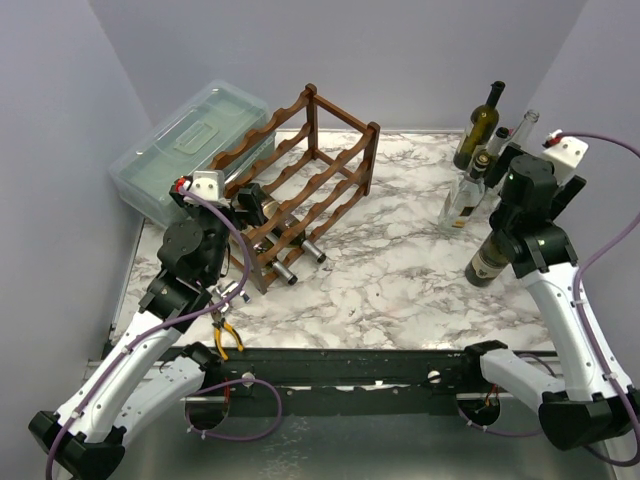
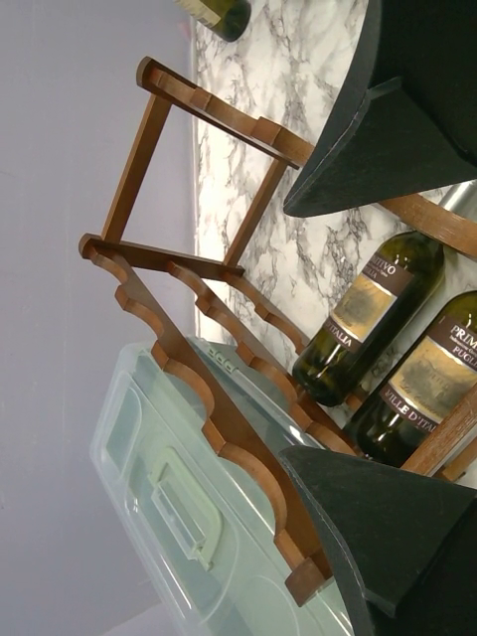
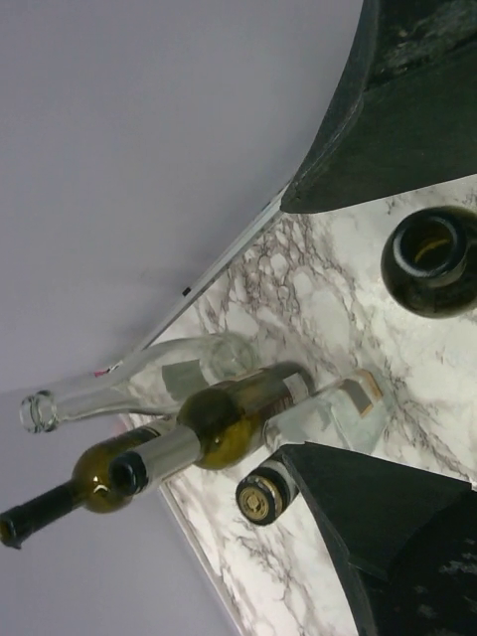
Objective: Put the wine bottle on the wine rack
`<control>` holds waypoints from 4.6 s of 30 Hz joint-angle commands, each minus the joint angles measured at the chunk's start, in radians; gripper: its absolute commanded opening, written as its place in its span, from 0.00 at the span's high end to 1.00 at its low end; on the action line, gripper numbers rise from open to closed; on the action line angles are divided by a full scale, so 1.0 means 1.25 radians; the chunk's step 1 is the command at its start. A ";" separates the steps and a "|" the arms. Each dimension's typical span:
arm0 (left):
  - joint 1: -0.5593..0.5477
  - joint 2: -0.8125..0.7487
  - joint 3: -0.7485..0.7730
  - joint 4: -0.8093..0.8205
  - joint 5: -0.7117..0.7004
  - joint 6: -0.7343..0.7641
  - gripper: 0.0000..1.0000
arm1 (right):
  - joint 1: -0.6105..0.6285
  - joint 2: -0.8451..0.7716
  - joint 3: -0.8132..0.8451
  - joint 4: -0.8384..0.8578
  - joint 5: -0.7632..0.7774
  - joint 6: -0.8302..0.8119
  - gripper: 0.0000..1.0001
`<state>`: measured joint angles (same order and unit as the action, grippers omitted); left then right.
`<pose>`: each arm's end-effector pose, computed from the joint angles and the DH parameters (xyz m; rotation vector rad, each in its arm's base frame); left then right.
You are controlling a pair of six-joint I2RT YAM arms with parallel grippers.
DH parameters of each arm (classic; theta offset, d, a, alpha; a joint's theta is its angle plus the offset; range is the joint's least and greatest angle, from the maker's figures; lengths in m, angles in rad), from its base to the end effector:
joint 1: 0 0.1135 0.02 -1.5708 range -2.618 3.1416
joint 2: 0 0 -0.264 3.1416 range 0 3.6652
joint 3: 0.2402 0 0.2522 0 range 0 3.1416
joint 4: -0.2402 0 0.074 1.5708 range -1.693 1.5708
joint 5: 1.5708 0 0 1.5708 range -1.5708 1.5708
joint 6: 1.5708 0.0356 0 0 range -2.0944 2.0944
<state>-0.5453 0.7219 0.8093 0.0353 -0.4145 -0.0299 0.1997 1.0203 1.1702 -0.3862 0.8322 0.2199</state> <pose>0.1497 -0.0741 0.3822 0.0354 1.4603 -0.1693 0.2114 0.0159 0.4115 0.5919 1.6464 -0.4431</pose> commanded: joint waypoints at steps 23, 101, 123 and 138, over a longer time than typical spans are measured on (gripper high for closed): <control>-0.010 0.035 -0.002 0.000 0.013 -0.015 0.01 | -0.025 -0.086 -0.212 -0.064 -0.021 0.150 0.14; -0.408 0.653 0.261 -0.222 0.173 0.132 0.01 | -0.024 -0.057 -0.479 0.479 -1.134 0.682 0.99; -0.418 0.641 0.250 -0.223 0.149 0.205 0.10 | -0.024 -0.109 -0.412 0.410 -1.143 0.677 0.99; -0.445 0.540 0.186 -0.174 0.058 0.366 1.00 | -0.024 -0.092 -0.300 0.047 -1.102 0.325 0.48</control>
<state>-1.0874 1.4883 1.0821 -0.2142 -0.2581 0.2966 0.1703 0.9146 0.7036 -0.1059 -0.5438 0.8330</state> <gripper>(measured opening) 0.768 0.468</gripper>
